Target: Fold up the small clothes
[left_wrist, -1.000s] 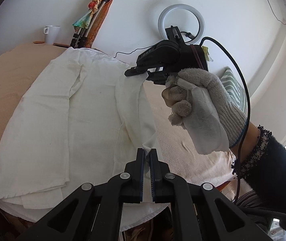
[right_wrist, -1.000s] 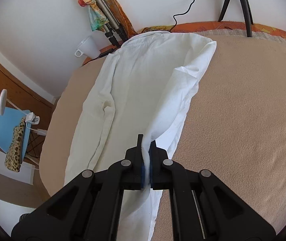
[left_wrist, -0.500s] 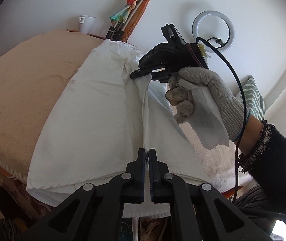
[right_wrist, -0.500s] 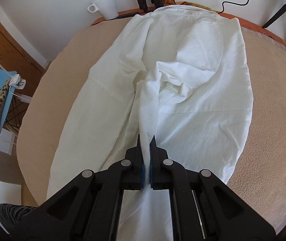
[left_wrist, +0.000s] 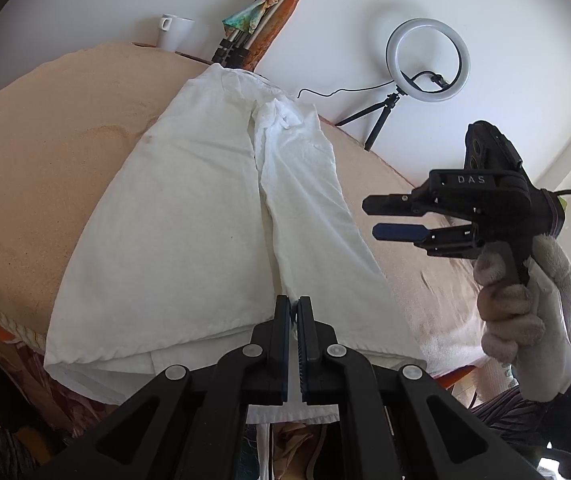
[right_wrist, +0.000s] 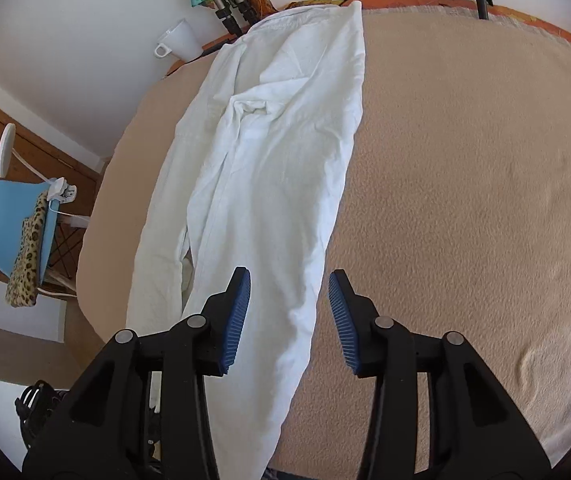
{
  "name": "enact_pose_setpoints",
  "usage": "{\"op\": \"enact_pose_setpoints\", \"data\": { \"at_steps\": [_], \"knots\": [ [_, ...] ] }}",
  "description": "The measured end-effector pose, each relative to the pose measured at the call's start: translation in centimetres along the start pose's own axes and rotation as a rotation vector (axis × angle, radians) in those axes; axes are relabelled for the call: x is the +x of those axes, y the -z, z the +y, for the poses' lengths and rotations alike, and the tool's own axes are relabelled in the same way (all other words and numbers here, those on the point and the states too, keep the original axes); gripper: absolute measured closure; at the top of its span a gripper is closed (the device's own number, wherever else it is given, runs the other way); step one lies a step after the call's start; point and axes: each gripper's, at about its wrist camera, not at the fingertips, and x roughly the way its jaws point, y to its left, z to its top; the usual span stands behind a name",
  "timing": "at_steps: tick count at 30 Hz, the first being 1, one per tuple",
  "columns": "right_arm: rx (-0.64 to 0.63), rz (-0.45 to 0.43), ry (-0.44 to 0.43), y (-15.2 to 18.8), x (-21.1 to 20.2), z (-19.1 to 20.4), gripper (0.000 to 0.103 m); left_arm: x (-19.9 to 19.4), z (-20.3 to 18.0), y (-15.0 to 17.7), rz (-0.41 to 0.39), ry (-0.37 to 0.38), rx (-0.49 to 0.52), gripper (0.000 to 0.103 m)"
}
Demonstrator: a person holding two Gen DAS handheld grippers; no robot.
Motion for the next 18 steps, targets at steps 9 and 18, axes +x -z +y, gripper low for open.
{"op": "enact_pose_setpoints", "data": {
  "at_steps": [9,18],
  "knots": [
    [0.050,0.106,-0.144,8.0,1.7,-1.2,0.062,0.5,-0.9,0.0,0.003,-0.003,0.031,0.103],
    [0.093,0.029,-0.290,8.8,-1.3,-2.5,0.095,0.7,-1.8,0.5,0.068,0.003,0.112,0.103]
  ]
}}
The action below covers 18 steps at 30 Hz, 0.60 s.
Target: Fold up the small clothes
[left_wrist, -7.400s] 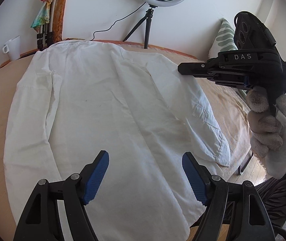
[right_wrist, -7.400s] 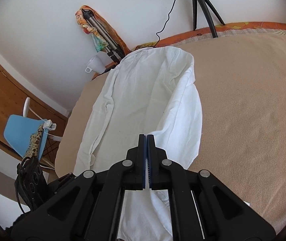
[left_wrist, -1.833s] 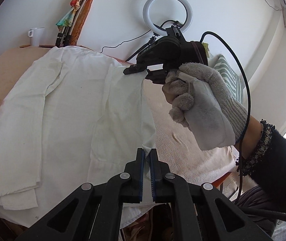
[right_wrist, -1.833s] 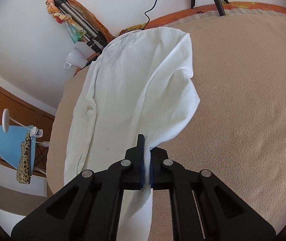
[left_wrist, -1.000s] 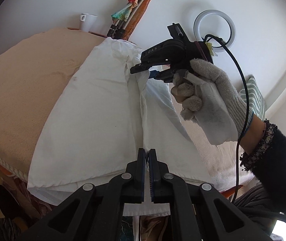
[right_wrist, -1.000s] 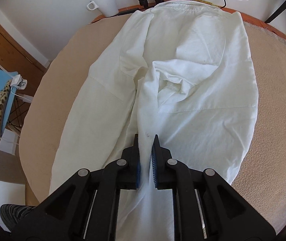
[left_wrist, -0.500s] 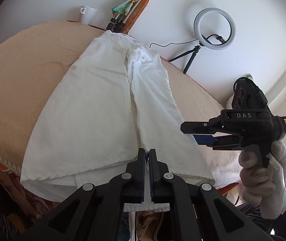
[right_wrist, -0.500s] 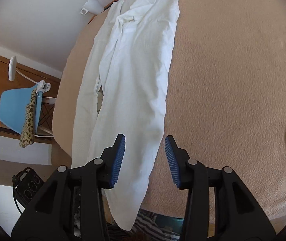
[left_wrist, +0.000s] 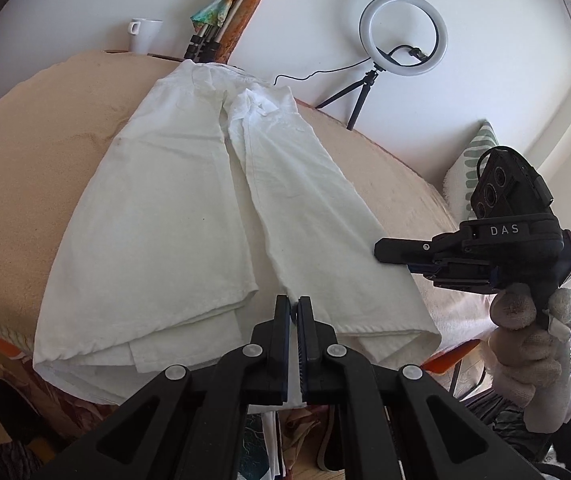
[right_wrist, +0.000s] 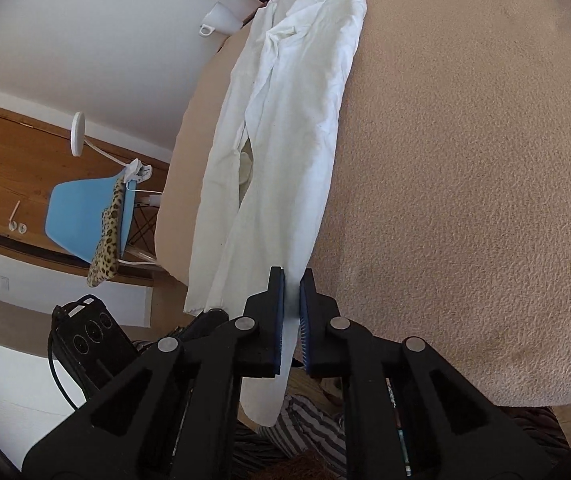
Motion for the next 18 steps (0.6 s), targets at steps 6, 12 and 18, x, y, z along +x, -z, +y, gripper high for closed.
{"op": "enact_pose_setpoints", "data": {
  "at_steps": [6,12,18],
  "knots": [
    [0.005,0.040,0.127,0.5,1.8,-1.5,0.093,-1.8,0.7,-0.1,0.009,-0.031,0.053,0.093],
    [-0.136,-0.026,0.285,0.5,0.1,0.2,0.090,-5.7,2.8,-1.7,-0.051,-0.156,0.155,0.076],
    [-0.207,-0.092,0.203,0.4,-0.2,1.9,0.090,-4.7,6.3,-4.3,0.039,-0.194,0.132,0.075]
  ]
}}
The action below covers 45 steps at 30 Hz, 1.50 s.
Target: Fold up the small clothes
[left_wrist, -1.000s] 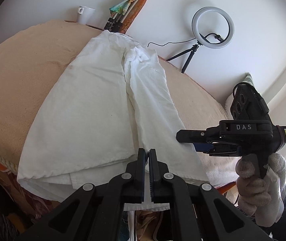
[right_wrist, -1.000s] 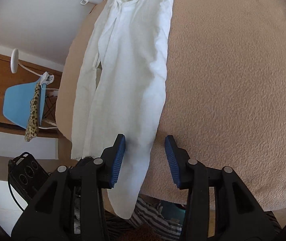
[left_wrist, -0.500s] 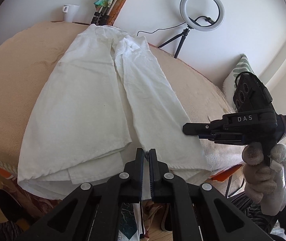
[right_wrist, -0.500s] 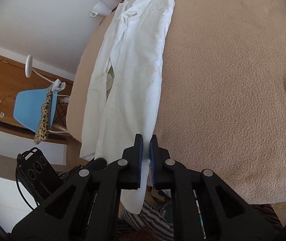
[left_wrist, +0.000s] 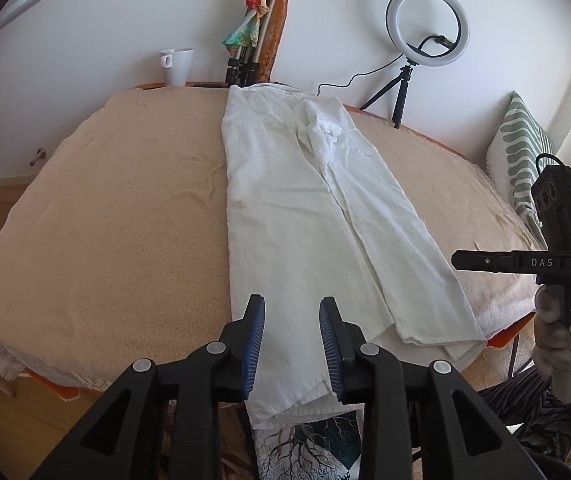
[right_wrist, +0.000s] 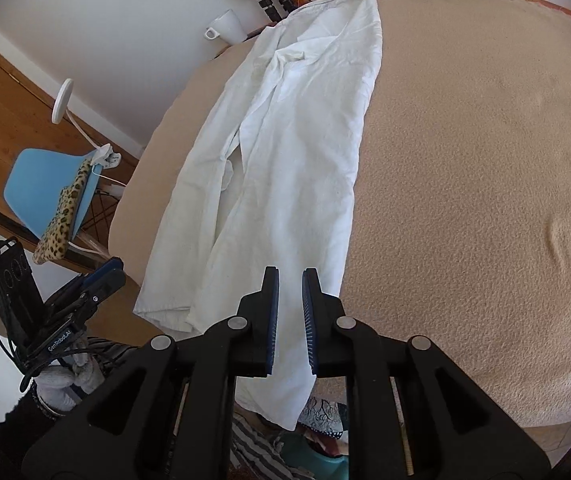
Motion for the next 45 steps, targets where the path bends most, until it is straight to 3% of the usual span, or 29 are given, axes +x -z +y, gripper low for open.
{"op": "enact_pose_setpoints", "data": {
  "at_steps": [3,8,13,15,16,19,25,26,27,28,30,31,33,34,39,41,45],
  "knots": [
    [-0.021,0.027,0.055,0.1,1.4,0.7,0.090,1.2,0.7,0.1,0.048,-0.009,-0.001,0.075],
    [-0.018,0.059,0.057,1.4,2.5,0.6,0.090,3.3,1.7,1.4,0.144,-0.028,-0.024,0.075],
    [-0.029,0.039,0.057,2.6,2.0,0.3,0.090,2.7,2.0,2.4,0.147,-0.049,-0.002,0.071],
    [-0.039,0.044,0.074,2.7,1.6,0.4,0.090,2.2,2.2,2.7,0.145,-0.048,-0.010,0.064],
    [-0.031,0.035,0.069,2.8,1.2,0.3,0.085,2.0,2.4,2.8,0.143,-0.043,-0.017,0.060],
    [0.018,-0.003,0.060,3.2,0.4,-0.5,0.040,1.6,3.7,2.6,0.149,-0.012,-0.092,0.052],
    [0.108,0.022,-0.087,4.1,0.6,-2.6,0.040,2.0,5.9,2.1,0.185,0.138,-0.254,0.053],
    [0.122,0.018,-0.109,4.1,0.6,-2.9,0.043,2.1,6.2,2.1,0.185,0.164,-0.286,0.053],
    [0.144,0.019,-0.133,4.1,0.6,-3.3,0.045,2.3,6.5,2.0,0.191,0.192,-0.315,0.059],
    [0.172,0.022,-0.160,4.0,0.7,-3.8,0.048,2.5,6.7,2.1,0.199,0.206,-0.335,0.071],
    [0.212,0.032,-0.191,4.0,1.0,-4.6,0.054,2.8,6.7,2.1,0.201,0.216,-0.351,0.080],
    [0.220,0.036,-0.192,4.0,1.2,-4.8,0.062,3.0,6.5,2.1,0.201,0.216,-0.343,0.090],
    [0.223,0.047,-0.198,3.9,1.7,-4.7,0.078,2.9,6.0,1.9,0.193,0.202,-0.314,0.095],
    [0.228,0.061,-0.212,3.9,2.1,-4.6,0.092,2.6,5.7,1.8,0.185,0.197,-0.299,0.098],
    [0.208,0.019,-0.227,3.8,0.2,-3.8,0.096,0.4,5.8,1.2,0.116,0.184,-0.276,0.101],
    [0.190,-0.001,-0.207,3.9,-0.5,-3.7,0.097,1.2,5.6,1.5,0.145,0.151,-0.250,0.101],
    [0.206,0.064,-0.148,4.5,1.6,-4.5,0.097,2.4,5.5,2.1,0.181,0.144,-0.251,0.096]
  ]
}}
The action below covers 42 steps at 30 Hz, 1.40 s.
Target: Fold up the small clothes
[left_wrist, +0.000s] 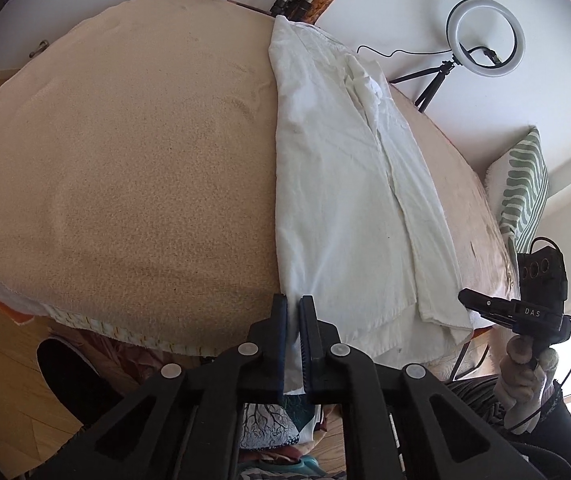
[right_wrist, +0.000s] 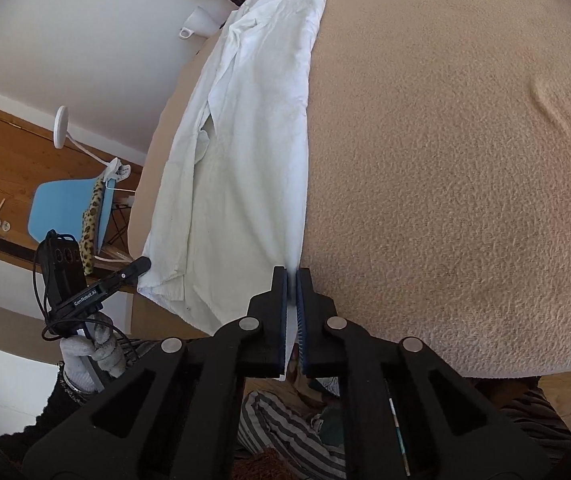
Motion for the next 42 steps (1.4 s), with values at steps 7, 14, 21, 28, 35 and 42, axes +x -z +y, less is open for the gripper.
{"op": "enact_pose_setpoints", "data": {
  "at_steps": [7,14,21,28,35,42],
  "knots": [
    [0.038,0.028,-0.083,0.0,-0.9,-1.2,0.072,0.1,0.2,0.4,0.023,0.049,-0.003,0.070],
    [0.011,0.099,-0.131,0.6,0.3,-0.5,0.089,0.0,-0.2,0.3,0.054,0.069,-0.007,0.094],
    [0.096,0.075,-0.247,0.0,0.3,-1.0,0.093,-1.9,-1.2,-1.7,0.017,0.142,-0.027,0.096],
    [0.156,-0.019,-0.365,-2.7,-1.7,0.1,0.094,-3.3,-2.5,-5.7,-0.046,0.193,-0.039,0.096],
    [0.137,-0.110,-0.367,-8.2,-3.0,1.9,0.094,-2.5,-3.4,-11.8,-0.123,0.198,-0.046,0.096],
    [0.174,-0.145,-0.326,-13.7,-1.4,1.2,0.094,1.0,-3.0,-16.3,-0.130,0.166,-0.079,0.096]
  ]
}}
